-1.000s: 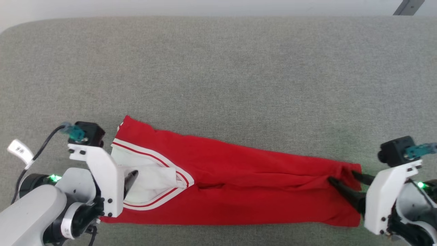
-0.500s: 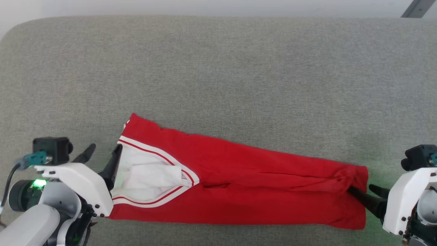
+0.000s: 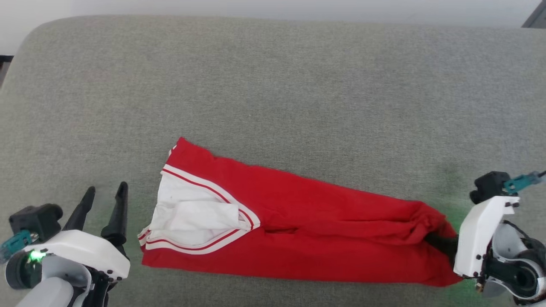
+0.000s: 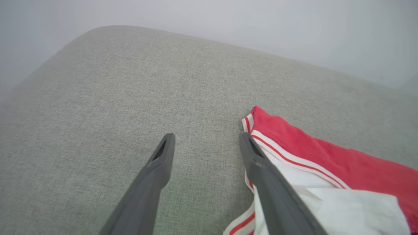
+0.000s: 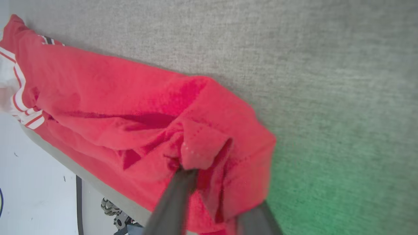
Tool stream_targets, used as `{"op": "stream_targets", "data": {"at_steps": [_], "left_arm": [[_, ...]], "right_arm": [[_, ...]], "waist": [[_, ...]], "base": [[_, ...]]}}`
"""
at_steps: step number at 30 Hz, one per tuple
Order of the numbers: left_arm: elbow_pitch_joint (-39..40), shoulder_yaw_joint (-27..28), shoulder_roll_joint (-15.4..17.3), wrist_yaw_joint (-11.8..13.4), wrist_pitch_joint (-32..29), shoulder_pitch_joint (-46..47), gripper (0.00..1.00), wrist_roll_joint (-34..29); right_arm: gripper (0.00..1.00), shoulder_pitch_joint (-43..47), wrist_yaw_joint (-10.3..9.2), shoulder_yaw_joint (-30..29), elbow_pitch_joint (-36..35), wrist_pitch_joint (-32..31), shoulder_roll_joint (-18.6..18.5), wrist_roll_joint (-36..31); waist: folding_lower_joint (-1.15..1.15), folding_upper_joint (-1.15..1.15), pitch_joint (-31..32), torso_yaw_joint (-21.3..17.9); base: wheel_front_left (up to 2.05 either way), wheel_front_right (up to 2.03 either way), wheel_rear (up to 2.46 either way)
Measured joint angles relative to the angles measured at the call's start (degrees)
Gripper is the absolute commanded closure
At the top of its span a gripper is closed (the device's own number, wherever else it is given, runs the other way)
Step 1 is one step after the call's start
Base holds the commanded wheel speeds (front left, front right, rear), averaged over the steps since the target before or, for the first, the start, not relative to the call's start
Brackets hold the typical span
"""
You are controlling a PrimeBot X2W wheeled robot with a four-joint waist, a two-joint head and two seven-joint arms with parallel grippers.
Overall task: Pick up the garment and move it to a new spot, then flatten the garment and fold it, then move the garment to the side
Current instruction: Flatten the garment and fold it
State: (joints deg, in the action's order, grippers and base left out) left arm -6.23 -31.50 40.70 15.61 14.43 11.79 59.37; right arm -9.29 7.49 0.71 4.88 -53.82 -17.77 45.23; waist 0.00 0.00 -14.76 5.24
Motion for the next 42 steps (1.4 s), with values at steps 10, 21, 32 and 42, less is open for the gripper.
{"op": "stream_targets", "data": {"at_steps": [10,21,32,42], "left_arm": [[-2.8,15.2,-9.7,-7.1,0.5,-6.2,0.00,-9.2],[-3.9,29.0,-21.5,-16.8,0.5,-9.9,0.00,-22.6],[-6.2,35.1,-27.2,-21.6,0.5,-9.7,0.00,-29.2],[-6.4,38.3,-29.7,-22.8,0.5,-9.6,0.00,-31.7]], "right_arm": [[1.00,-2.3,0.00,-1.4,0.9,2.5,-4.1,4.5],[1.00,-4.6,0.01,-10.9,6.3,4.2,-10.5,3.3],[1.00,-7.4,0.01,-16.4,15.9,8.9,-15.9,-3.1],[1.00,-4.7,0.00,-11.1,4.2,7.4,-14.8,2.5]], "waist": [[0.00,0.00,0.5,0.2],[0.00,0.00,0.6,-1.4],[0.00,0.00,0.3,-2.7],[0.00,0.00,0.8,-3.6]], "base": [[0.00,0.00,0.00],[0.00,0.00,0.00],[0.00,0.00,0.00],[0.00,0.00,0.00]]}}
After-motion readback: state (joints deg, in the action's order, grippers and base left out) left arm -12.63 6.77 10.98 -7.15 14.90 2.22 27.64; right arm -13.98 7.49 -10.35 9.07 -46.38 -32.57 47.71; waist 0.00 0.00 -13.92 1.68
